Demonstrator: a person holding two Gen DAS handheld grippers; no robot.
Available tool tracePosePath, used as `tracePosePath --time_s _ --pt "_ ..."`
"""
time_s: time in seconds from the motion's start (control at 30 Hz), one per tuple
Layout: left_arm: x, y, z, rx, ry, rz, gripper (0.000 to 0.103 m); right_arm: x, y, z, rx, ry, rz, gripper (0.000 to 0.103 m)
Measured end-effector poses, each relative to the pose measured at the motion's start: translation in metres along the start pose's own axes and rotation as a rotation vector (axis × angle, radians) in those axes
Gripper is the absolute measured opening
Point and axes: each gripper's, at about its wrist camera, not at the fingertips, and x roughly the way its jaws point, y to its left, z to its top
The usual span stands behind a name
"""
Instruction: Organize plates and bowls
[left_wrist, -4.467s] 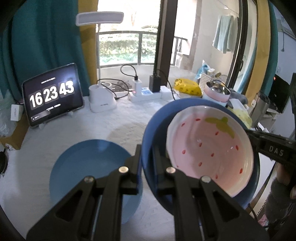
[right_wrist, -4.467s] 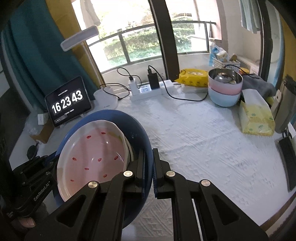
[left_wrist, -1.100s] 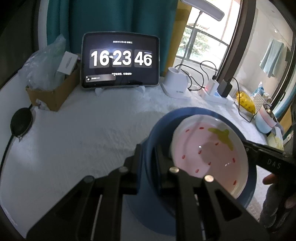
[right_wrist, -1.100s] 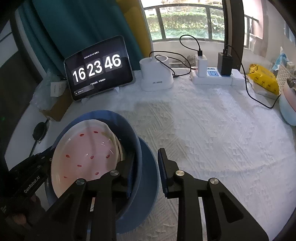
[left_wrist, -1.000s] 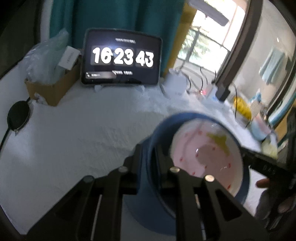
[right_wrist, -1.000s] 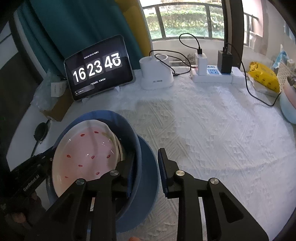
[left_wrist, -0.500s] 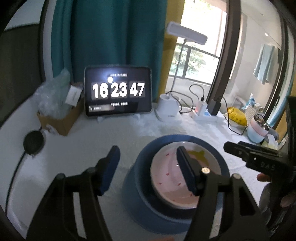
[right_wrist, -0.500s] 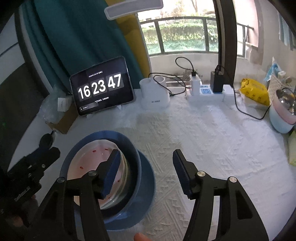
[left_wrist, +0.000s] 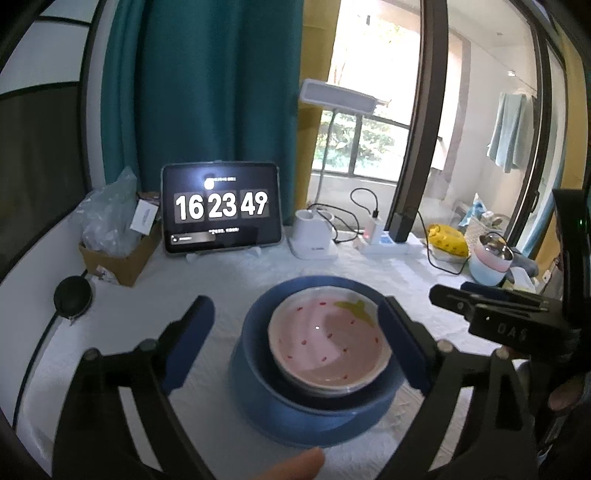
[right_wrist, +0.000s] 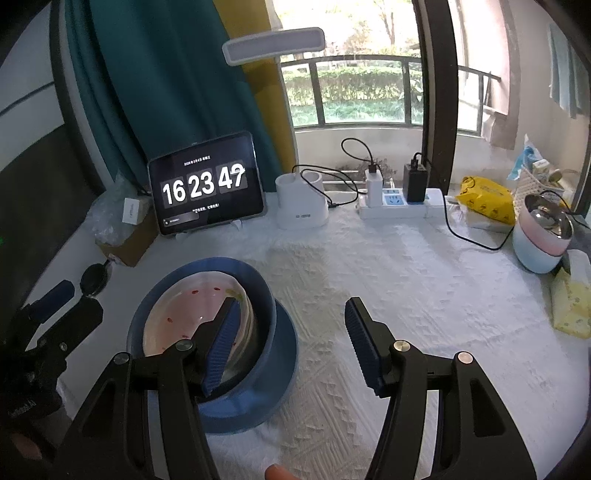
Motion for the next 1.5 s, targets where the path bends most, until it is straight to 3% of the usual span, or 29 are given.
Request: tracePosePath --time_s 0.47,0.73,1.5 --pt "-0.038 -0.025 -0.025 0.044 -0.056 -0.031 0.092 -0.042 -0.013 -0.026 0.019 -0.050 -0.028 0.062" --pt "-0.060 -0.033 -0.032 0.045 -0.094 -0.007 0.092 -0.076 -0.020 -0.044 0.006 -0.108 -0.089 0.062" --pt "-0.118 -0.058 -0.021 0.097 -0.228 -0.056 0.092 -0.170 -0.030 -0.056 0.012 -0.314 -0.191 0.062"
